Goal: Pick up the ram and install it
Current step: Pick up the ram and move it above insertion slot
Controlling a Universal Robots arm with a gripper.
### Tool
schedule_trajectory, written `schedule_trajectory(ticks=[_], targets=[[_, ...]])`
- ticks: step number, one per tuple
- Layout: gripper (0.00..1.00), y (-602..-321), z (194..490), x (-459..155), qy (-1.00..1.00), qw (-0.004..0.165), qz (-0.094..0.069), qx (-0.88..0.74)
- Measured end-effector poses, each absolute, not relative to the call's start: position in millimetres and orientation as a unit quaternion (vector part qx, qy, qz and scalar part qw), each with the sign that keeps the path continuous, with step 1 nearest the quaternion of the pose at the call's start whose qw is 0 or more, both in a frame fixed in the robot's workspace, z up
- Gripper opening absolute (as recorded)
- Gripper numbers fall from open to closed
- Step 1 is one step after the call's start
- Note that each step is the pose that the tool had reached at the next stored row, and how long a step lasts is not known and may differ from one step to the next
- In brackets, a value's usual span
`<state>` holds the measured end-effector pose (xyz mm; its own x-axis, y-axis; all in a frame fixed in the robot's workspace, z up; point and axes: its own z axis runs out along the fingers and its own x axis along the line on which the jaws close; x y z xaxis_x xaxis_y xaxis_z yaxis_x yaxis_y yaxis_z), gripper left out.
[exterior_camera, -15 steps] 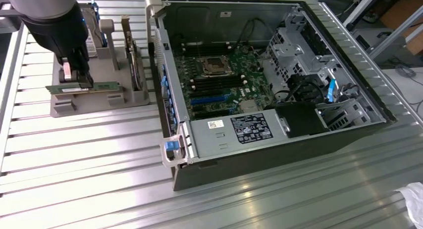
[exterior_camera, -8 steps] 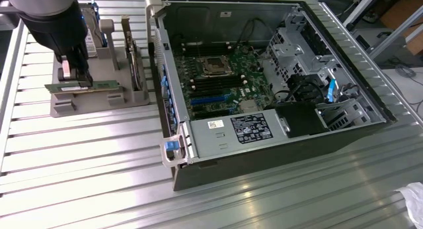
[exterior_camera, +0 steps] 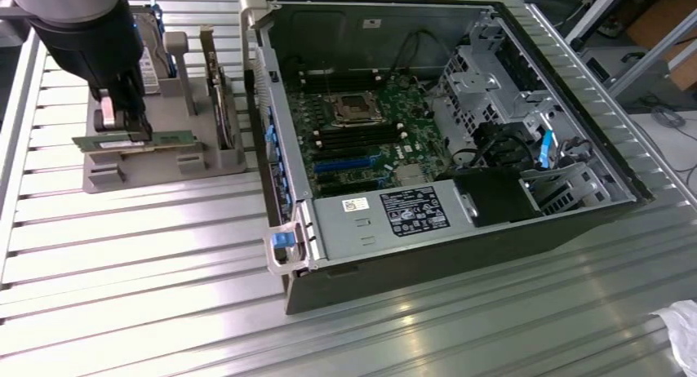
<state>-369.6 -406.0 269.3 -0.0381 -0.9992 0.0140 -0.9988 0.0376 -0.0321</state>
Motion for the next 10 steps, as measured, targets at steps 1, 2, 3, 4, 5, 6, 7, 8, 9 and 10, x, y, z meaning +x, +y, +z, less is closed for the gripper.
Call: schedule_trajectory(ticks=[1, 2, 3, 4, 5, 6, 7, 8, 9, 10], targets=[[0.12, -406.0, 269.6, -369.6, 0.720, 0.006, -0.016, -0.693], [0.12, -406.0, 269.9, -369.6, 0.720, 0.006, -0.016, -0.693], [0.12, -406.0, 270.2, -369.6, 0.720, 0.006, -0.016, -0.693], [0.12, -406.0, 270.6, -369.6, 0.720, 0.006, -0.016, -0.693], [0.12, -406.0, 270.9, -369.6, 0.720, 0.006, -0.016, -0.693], [0.12, -406.0, 271.2, -369.6, 0.720, 0.006, -0.016, -0.693], [0.12, -406.0, 271.6, -369.6, 0.720, 0.006, -0.016, -0.693], [0.12, -406.0, 271.9, -369.6, 0.720, 0.006, -0.016, -0.693], [0.12, -406.0, 272.3, -369.6, 0.720, 0.006, -0.016, -0.693], [0.12, -406.0, 272.6, -369.6, 0.720, 0.006, -0.016, -0.693]])
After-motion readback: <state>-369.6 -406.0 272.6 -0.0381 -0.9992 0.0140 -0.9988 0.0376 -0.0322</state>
